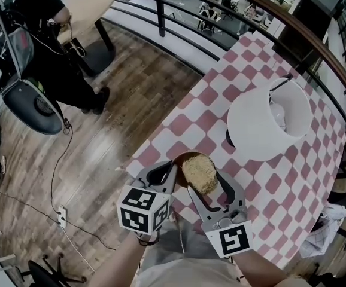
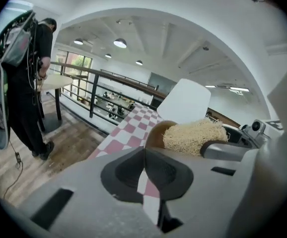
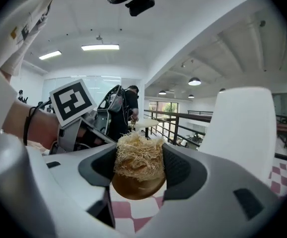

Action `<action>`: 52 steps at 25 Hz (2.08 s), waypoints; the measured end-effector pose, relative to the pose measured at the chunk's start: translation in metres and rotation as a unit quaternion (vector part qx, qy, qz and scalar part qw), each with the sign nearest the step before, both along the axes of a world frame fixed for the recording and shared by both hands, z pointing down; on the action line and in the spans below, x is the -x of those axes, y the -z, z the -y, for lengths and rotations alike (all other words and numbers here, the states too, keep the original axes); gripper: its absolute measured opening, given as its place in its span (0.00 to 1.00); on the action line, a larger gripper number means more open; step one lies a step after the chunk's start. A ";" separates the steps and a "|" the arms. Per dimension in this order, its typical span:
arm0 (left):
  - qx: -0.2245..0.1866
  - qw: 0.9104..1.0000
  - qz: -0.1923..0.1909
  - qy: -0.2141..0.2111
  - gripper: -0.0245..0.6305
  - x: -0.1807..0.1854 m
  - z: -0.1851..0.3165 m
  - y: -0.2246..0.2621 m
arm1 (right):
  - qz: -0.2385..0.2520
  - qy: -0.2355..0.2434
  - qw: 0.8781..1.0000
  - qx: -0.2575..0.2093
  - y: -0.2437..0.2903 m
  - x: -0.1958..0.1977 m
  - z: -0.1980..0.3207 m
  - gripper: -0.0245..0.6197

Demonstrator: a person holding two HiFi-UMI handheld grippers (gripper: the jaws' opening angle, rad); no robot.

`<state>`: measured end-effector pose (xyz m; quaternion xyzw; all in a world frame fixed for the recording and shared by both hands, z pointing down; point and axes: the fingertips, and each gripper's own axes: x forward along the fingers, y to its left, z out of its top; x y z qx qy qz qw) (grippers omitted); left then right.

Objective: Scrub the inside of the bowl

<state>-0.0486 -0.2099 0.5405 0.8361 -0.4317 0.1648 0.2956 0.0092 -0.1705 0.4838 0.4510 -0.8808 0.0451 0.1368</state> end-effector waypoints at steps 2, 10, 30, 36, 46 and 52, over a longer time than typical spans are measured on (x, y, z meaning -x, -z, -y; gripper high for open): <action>-0.030 0.999 0.002 0.009 0.07 0.006 0.001 0.035 | 0.003 0.009 1.000 -0.022 0.033 0.005 0.000 0.43; -0.099 0.994 -0.028 0.029 0.07 0.011 -0.016 0.136 | 0.008 -0.020 0.995 -0.100 0.125 0.014 -0.016 0.43; -0.170 0.984 -0.022 0.056 0.07 0.058 -0.043 0.208 | -0.109 0.100 0.983 -0.109 0.150 0.066 -0.065 0.42; -0.149 0.987 -0.033 0.045 0.07 0.061 -0.054 0.201 | -0.141 0.069 0.980 -0.126 0.153 0.046 -0.063 0.42; -0.147 0.988 -0.056 0.000 0.07 0.025 -0.078 0.211 | -0.145 0.040 0.972 -0.178 0.176 0.041 -0.052 0.42; -0.146 0.987 -0.067 0.003 0.07 0.025 -0.081 0.216 | -0.128 0.091 0.977 -0.142 0.176 0.053 -0.059 0.42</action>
